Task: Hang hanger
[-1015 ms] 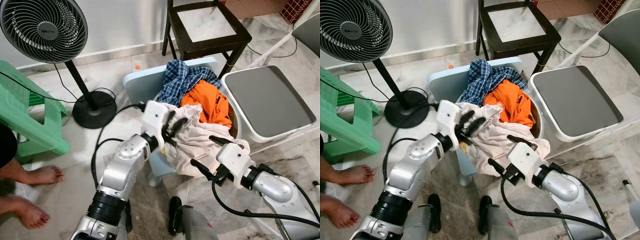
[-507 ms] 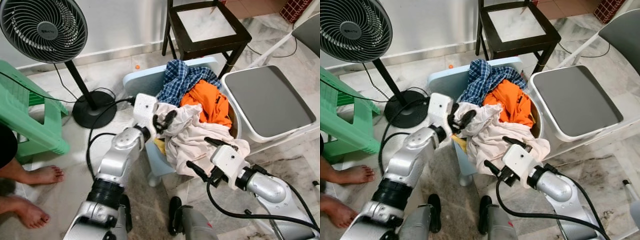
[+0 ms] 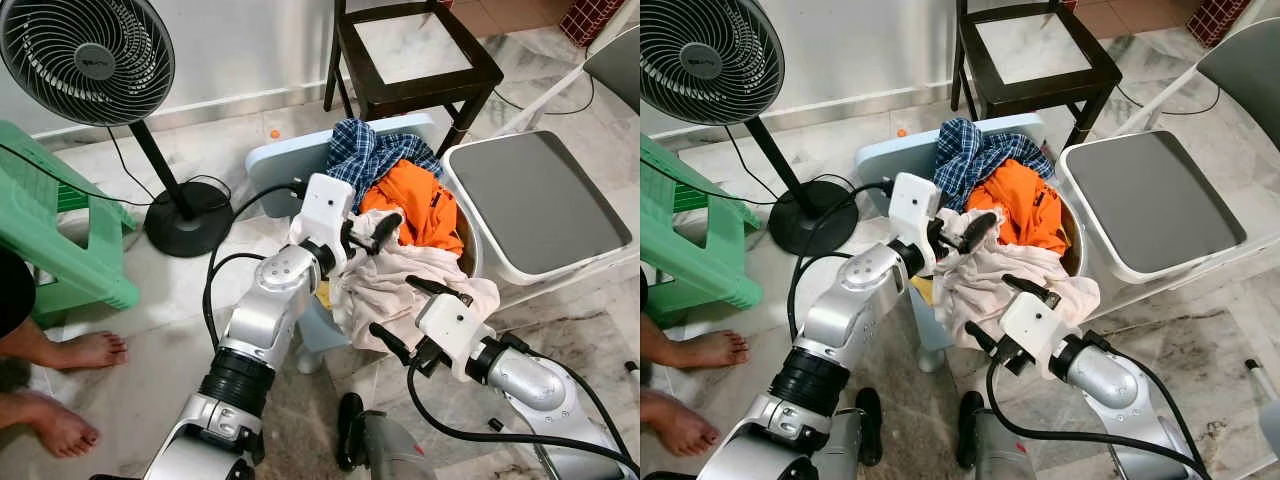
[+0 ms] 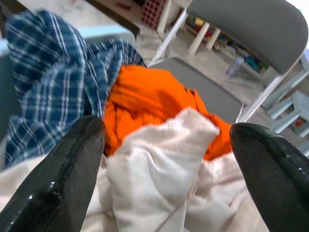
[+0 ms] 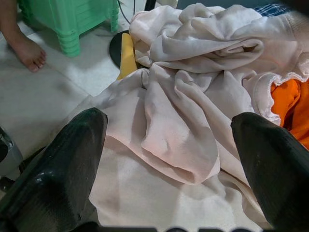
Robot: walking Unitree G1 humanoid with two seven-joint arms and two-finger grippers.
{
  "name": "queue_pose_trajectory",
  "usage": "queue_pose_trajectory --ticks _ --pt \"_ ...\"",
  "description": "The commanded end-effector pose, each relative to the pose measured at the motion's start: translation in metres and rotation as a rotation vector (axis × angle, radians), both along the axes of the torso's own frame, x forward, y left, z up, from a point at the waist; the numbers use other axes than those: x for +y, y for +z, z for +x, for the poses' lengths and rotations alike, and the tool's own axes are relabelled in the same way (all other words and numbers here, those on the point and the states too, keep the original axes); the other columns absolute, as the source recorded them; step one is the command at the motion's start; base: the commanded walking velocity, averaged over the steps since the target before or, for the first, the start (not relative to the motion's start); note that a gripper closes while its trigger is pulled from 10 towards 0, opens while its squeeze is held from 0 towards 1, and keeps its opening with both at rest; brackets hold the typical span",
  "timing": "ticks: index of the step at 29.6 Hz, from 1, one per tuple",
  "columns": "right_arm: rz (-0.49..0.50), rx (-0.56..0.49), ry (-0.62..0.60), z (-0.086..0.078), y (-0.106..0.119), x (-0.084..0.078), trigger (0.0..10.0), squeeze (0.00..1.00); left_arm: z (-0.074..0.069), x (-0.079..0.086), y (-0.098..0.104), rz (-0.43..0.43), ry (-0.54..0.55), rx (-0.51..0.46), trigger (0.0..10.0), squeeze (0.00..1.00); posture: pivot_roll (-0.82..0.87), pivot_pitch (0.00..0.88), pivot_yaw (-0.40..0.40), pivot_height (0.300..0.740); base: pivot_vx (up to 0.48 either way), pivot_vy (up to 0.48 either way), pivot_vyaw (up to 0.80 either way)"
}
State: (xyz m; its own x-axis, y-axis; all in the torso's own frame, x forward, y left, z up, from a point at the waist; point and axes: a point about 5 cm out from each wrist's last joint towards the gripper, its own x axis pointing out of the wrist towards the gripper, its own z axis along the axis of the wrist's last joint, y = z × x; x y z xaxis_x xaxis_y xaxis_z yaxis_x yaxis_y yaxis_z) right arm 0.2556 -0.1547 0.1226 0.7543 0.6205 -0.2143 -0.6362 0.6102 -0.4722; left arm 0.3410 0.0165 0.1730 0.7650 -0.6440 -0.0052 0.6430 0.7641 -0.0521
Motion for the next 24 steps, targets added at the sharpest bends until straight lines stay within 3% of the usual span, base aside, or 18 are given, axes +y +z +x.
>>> queue_pose_trajectory --ticks 1,2,11,12,13,15,16,24 --pt "-0.003 0.01 0.018 -0.005 -0.003 0.003 10.0 0.78 -0.002 -0.003 -0.009 0.031 -0.018 0.024 10.0 1.0 0.04 0.369 -0.063 0.74 0.0 0.0 0.0" --pt "-0.002 0.009 0.02 -0.005 -0.003 0.004 10.0 0.78 -0.001 -0.002 -0.013 0.052 -0.02 0.033 10.0 0.0 0.03 0.372 -0.063 0.74 0.0 0.0 0.0" --pt "0.0 0.003 0.02 -0.008 -0.003 0.009 10.0 0.78 0.013 0.01 -0.022 0.12 0.0 0.059 10.0 0.0 0.02 0.377 -0.048 0.74 0.0 0.0 0.0" --pt "0.002 0.002 0.016 -0.008 -0.003 0.009 10.0 0.78 0.017 0.013 -0.022 0.131 0.01 0.057 7.2 0.0 0.02 0.377 -0.043 0.74 0.0 0.0 0.0" --pt "0.002 0.002 0.016 -0.008 -0.003 0.009 10.0 0.78 0.017 0.013 -0.022 0.131 0.01 0.057 7.2 0.0 0.02 0.377 -0.043 0.74 0.0 0.0 0.0" --pt "0.003 0.001 0.012 -0.009 -0.004 0.01 10.0 0.78 0.022 0.016 -0.02 0.143 0.018 0.052 1.4 0.0 0.02 0.376 -0.039 0.74 0.0 0.0 0.0" --pt "0.003 0.001 0.012 -0.009 -0.004 0.011 10.0 0.78 0.023 0.017 -0.02 0.146 0.019 0.05 0.0 0.0 0.02 0.376 -0.039 0.74 0.0 0.0 0.0" --pt "0.001 -0.004 0.005 -0.009 -0.005 0.012 10.0 0.78 0.033 0.028 -0.014 0.16 0.056 0.022 0.0 0.0 0.02 0.374 -0.035 0.74 0.0 0.0 0.0"
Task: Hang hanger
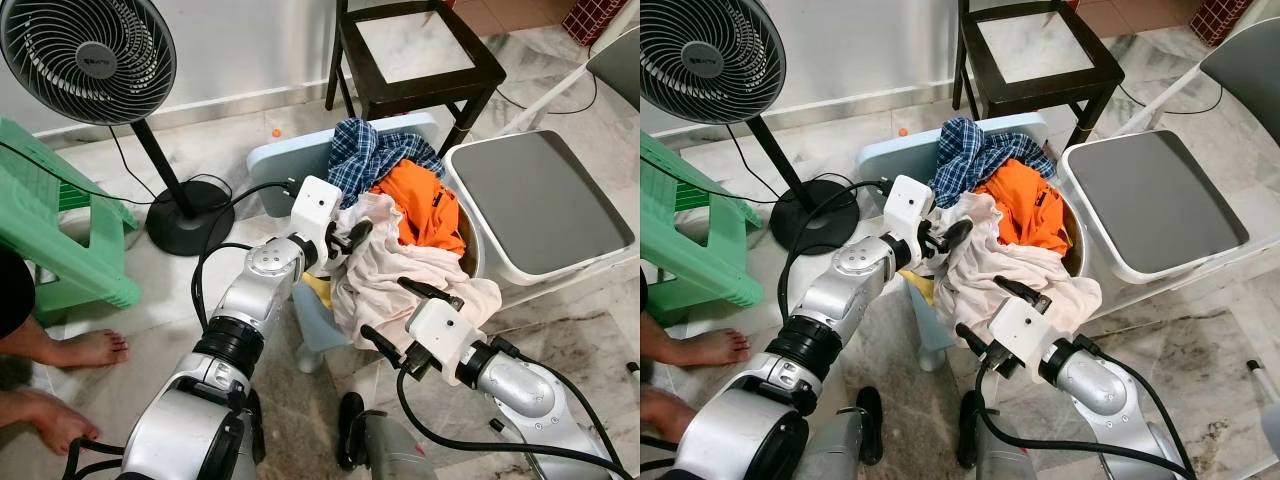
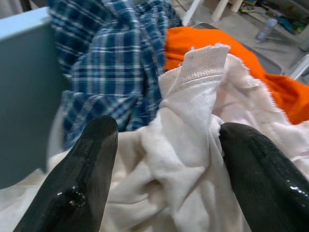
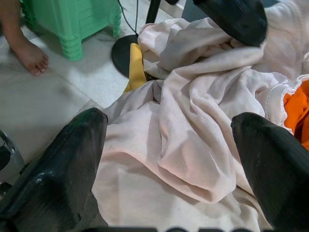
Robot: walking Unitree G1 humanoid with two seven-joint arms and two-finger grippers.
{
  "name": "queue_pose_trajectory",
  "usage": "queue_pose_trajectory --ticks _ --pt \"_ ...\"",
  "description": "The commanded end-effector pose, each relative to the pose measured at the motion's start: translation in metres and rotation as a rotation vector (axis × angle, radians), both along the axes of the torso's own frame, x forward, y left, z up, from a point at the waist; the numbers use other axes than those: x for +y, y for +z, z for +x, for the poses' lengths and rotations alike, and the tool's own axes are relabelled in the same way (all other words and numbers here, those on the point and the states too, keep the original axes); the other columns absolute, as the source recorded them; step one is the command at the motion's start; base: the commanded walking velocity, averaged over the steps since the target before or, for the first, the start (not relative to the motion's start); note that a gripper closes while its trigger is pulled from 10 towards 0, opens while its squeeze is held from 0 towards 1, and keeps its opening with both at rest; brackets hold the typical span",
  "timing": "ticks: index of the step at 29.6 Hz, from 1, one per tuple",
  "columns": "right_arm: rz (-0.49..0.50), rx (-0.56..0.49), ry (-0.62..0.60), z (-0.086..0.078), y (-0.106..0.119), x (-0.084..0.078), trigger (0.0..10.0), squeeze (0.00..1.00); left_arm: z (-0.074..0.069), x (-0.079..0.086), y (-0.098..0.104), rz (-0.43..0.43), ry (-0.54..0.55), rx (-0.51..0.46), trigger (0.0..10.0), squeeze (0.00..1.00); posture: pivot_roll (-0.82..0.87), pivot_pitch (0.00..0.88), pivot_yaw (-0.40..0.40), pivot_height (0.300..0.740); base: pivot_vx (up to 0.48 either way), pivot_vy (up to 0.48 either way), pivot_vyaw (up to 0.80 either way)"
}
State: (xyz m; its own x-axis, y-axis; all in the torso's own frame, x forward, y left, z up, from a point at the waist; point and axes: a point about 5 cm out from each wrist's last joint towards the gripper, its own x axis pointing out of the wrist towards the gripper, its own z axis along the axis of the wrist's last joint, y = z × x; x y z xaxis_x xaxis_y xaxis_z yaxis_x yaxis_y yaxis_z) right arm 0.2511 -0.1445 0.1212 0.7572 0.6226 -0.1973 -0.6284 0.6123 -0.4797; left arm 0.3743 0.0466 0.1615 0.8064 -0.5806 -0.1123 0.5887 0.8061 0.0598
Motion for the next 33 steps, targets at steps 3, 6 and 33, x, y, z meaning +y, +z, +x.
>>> queue_pose_trajectory --ticks 3,6,33 --pt "-0.009 0.011 0.006 -0.004 -0.004 0.002 10.0 0.78 0.001 0.003 -0.005 0.009 -0.003 0.008 10.0 0.0 0.03 0.371 -0.042 0.74 0.0 0.0 0.0" --pt "-0.011 0.008 0.01 -0.003 -0.003 0.003 10.0 0.78 0.003 0.006 -0.007 0.013 -0.005 0.013 10.0 0.0 0.03 0.37 -0.045 0.74 0.0 0.0 0.0" --pt "-0.001 -0.02 -0.039 -0.002 -0.004 0.0 10.0 0.8 -0.007 -0.032 0.005 -0.057 -0.157 0.011 10.0 0.0 0.03 0.361 -0.034 0.74 0.0 0.0 0.0"
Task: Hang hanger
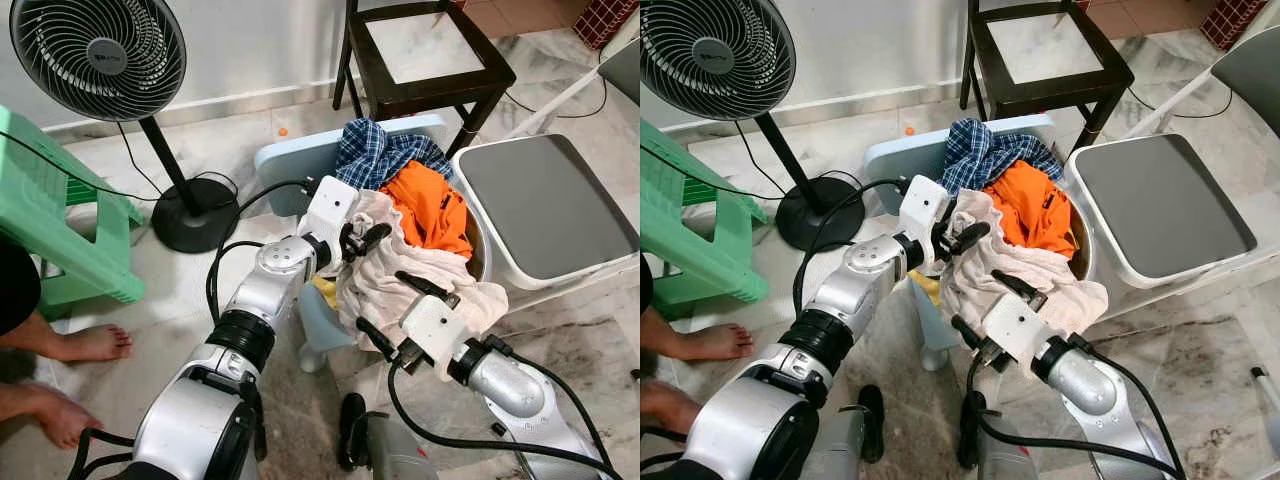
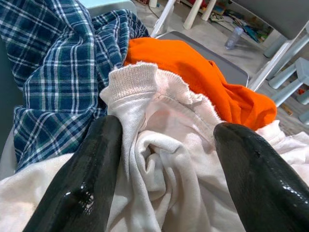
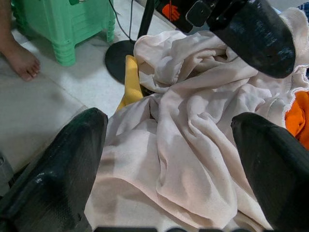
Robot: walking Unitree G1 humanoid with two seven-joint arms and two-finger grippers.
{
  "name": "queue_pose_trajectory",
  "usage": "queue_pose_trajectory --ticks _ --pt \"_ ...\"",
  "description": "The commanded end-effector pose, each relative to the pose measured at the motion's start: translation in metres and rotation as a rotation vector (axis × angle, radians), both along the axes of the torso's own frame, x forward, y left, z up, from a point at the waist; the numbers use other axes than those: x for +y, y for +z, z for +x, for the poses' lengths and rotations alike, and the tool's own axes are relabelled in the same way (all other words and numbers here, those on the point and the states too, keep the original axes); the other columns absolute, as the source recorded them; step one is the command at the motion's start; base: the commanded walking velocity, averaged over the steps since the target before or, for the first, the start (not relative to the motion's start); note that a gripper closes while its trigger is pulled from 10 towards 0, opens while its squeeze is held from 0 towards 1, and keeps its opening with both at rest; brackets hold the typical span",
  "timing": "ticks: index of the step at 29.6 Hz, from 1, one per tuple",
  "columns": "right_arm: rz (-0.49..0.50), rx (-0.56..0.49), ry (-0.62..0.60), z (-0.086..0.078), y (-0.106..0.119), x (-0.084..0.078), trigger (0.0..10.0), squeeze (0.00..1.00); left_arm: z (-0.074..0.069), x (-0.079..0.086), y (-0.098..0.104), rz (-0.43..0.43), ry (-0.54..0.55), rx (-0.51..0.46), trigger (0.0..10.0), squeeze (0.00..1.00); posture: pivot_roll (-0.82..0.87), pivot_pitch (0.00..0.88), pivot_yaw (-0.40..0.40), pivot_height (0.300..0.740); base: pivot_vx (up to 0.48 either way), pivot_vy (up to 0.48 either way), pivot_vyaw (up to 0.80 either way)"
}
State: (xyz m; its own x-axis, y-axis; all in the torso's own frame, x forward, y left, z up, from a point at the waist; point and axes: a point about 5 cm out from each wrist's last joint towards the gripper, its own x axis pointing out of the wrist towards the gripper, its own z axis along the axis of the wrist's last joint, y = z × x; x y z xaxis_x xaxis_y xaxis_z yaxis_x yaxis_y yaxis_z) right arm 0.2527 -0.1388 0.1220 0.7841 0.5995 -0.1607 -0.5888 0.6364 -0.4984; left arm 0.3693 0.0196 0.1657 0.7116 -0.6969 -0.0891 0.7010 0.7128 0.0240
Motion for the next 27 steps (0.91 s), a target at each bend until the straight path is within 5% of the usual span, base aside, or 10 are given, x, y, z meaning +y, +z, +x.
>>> queue_pose_trajectory --ticks 1,4,5,6,7,27 --pt "-0.01 0.02 -0.009 -0.003 -0.004 -0.006 10.0 0.79 -0.001 -0.003 0.0 -0.017 0.002 0.012 10.0 0.0 0.03 0.361 -0.034 0.74 0.0 0.0 0.0" --pt "-0.009 0.02 -0.01 -0.003 -0.004 -0.006 10.0 0.79 0.002 0.005 -0.006 -0.036 0.021 0.05 10.0 0.0 0.02 0.364 -0.039 0.74 0.0 0.0 0.0" --pt "-0.009 0.021 -0.008 -0.003 -0.004 -0.005 10.0 0.79 0.003 0.008 -0.008 -0.045 0.024 0.071 5.0 0.0 0.02 0.369 -0.045 0.74 0.0 0.0 0.0" --pt "-0.009 0.022 -0.006 -0.004 -0.004 -0.004 10.0 0.79 0.004 0.01 -0.01 -0.047 0.03 0.083 1.7 0.0 0.02 0.37 -0.044 0.74 0.0 0.0 0.0" --pt "-0.009 0.023 -0.005 -0.004 -0.004 -0.004 10.0 0.79 0.004 0.011 -0.011 -0.045 0.028 0.087 0.0 0.0 0.02 0.37 -0.044 0.74 0.0 0.0 0.0" --pt "0.002 0.03 -0.008 -0.004 -0.007 0.001 10.0 0.79 0.01 0.019 -0.016 -0.043 0.051 0.136 0.0 0.0 0.02 0.369 -0.038 0.74 0.0 0.0 0.0"
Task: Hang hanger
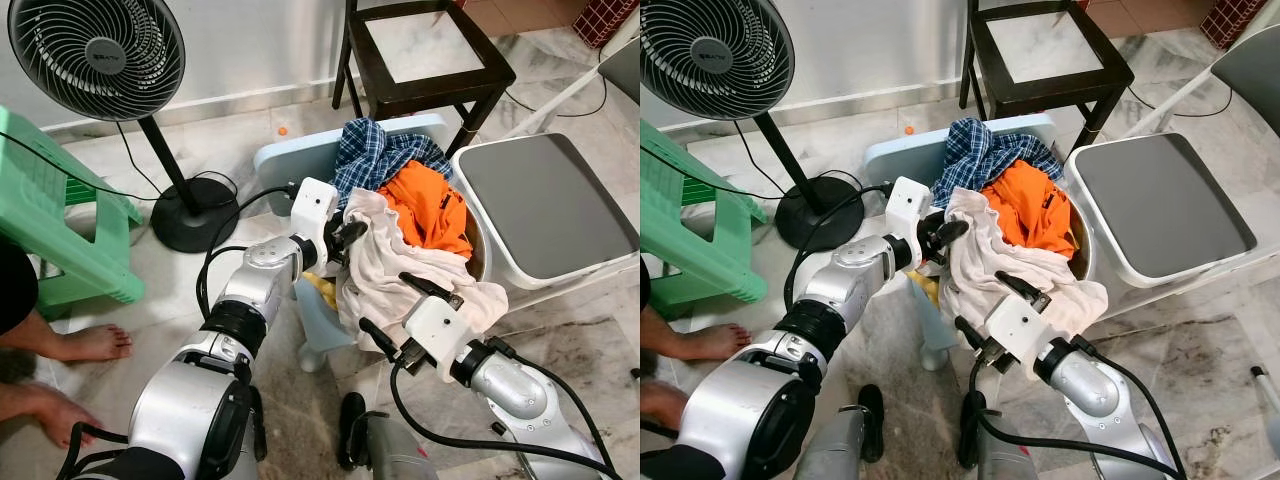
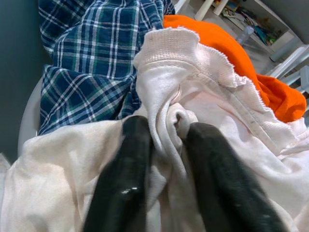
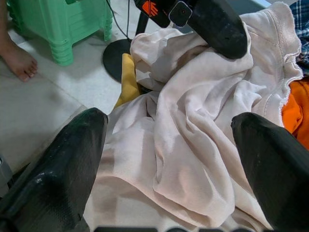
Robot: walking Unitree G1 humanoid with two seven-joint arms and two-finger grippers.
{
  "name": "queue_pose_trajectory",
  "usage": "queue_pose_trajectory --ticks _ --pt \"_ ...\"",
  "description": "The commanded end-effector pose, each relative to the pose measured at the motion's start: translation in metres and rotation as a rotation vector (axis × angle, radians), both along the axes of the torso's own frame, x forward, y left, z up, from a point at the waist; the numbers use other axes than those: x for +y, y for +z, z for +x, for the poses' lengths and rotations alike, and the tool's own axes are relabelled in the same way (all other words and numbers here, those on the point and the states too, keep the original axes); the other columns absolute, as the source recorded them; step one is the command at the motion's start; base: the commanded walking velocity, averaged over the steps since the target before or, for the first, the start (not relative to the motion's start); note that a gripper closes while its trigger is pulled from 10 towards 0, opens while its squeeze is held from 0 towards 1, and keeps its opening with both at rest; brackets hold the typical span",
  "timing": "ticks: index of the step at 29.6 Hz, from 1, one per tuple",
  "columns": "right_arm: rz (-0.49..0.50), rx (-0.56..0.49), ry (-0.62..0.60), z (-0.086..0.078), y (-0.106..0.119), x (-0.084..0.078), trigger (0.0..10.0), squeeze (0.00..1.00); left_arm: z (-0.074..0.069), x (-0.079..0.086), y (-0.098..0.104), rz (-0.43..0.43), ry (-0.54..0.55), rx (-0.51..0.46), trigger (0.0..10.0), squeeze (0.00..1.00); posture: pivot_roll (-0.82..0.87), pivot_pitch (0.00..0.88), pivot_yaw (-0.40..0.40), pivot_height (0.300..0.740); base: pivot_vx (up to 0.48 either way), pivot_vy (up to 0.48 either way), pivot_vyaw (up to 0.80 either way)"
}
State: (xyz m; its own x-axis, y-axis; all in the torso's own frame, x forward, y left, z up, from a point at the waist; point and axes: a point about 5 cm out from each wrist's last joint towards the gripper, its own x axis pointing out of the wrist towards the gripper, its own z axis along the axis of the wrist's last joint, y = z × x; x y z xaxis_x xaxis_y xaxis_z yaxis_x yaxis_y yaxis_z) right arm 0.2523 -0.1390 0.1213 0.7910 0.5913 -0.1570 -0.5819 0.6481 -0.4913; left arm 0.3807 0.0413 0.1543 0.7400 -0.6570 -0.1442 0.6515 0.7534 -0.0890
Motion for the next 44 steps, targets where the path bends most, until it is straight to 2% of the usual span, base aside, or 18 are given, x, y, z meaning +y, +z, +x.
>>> queue_pose_trajectory --ticks 1,16,20,23,24,25,27,30,32,35,36,37,38,41,42,44 --pt "-0.006 0.027 0.004 -0.004 -0.006 0.001 10.0 0.79 -0.002 -0.002 -0.004 0.001 -0.009 0.015 0.0 0.0 0.02 0.368 -0.038 0.74 0.0 0.0 0.0" --pt "-0.003 0.014 0.0 0.003 -0.005 0.002 10.0 0.79 -0.001 -0.001 0.007 -0.016 -0.026 -0.103 0.0 0.0 0.04 0.35 -0.045 0.74 0.0 0.0 0.0" --pt "-0.002 0.011 0.004 0.005 -0.005 0.003 10.0 0.79 0.0 0.002 0.014 -0.03 -0.024 -0.173 0.0 0.0 0.05 0.345 -0.049 0.74 0.0 0.0 0.0" --pt "0.004 0.007 0.001 0.007 -0.004 0.003 10.0 0.79 -0.003 0.002 0.026 -0.034 -0.054 -0.291 0.0 0.0 0.05 0.34 -0.049 0.74 0.0 0.0 0.0" --pt "0.004 0.007 0.001 0.007 -0.004 0.003 10.0 0.79 -0.003 0.002 0.026 -0.034 -0.054 -0.291 0.0 0.0 0.05 0.34 -0.049 0.74 0.0 0.0 0.0" --pt "0.012 0.003 -0.005 0.008 -0.004 0.002 10.0 0.79 -0.008 0.001 0.035 -0.04 -0.076 -0.377 0.0 0.0 0.06 0.338 -0.048 0.74 0.0 0.0 0.0" --pt "0.019 -0.006 -0.018 0.009 -0.004 0.002 10.0 0.79 -0.017 0.001 0.043 -0.057 -0.094 -0.472 0.0 0.0 0.07 0.334 -0.047 0.74 0.0 0.0 0.0" --pt "0.033 -0.017 -0.035 0.012 -0.003 0.002 10.0 0.79 -0.026 0.001 0.048 -0.071 -0.113 -0.536 0.0 0.0 0.07 0.332 -0.048 0.74 0.0 0.0 0.0" --pt "0.054 -0.032 -0.065 0.015 -0.001 0.001 10.0 0.79 -0.042 0.001 0.05 -0.067 -0.158 -0.601 0.0 0.0 0.08 0.332 -0.049 0.74 0.0 0.0 0.0" --pt "0.07 -0.043 -0.097 0.019 0.001 -0.001 10.0 0.79 -0.057 0.002 0.046 -0.067 -0.19 -0.613 0.0 0.0 0.1 0.331 -0.051 0.74 0.0 0.0 0.0" --pt "0.07 -0.043 -0.097 0.019 0.001 -0.001 10.0 0.79 -0.057 0.002 0.046 -0.067 -0.19 -0.613 0.0 0.0 0.1 0.331 -0.051 0.74 0.0 0.0 0.0" --pt "0.076 -0.054 -0.122 0.023 0.002 -0.004 10.0 0.79 -0.067 0.005 0.041 -0.068 -0.188 -0.608 0.0 0.0 0.11 0.331 -0.056 0.74 0.0 0.0 0.0" --pt "0.082 -0.059 -0.134 0.024 0.003 -0.005 10.0 0.79 -0.07 0.007 0.038 -0.068 -0.185 -0.601 0.0 0.0 0.11 0.331 -0.056 0.74 0.0 0.0 0.0" --pt "0.11 -0.078 -0.203 0.031 0.006 -0.012 10.0 0.78 -0.081 0.017 0.022 -0.054 -0.143 -0.556 0.0 0.0 0.11 0.328 -0.06 0.74 0.0 0.0 0.0" --pt "0.11 -0.078 -0.203 0.031 0.006 -0.012 10.0 0.78 -0.081 0.017 0.022 -0.054 -0.143 -0.556 0.0 0.0 0.11 0.328 -0.06 0.74 0.0 0.0 0.0" --pt "0.13 -0.077 -0.228 0.033 0.008 -0.016 10.0 0.78 -0.09 0.028 0.009 -0.003 -0.099 -0.541 0.0 0.0 0.12 0.323 -0.062 0.74 0.0 0.0 0.0"
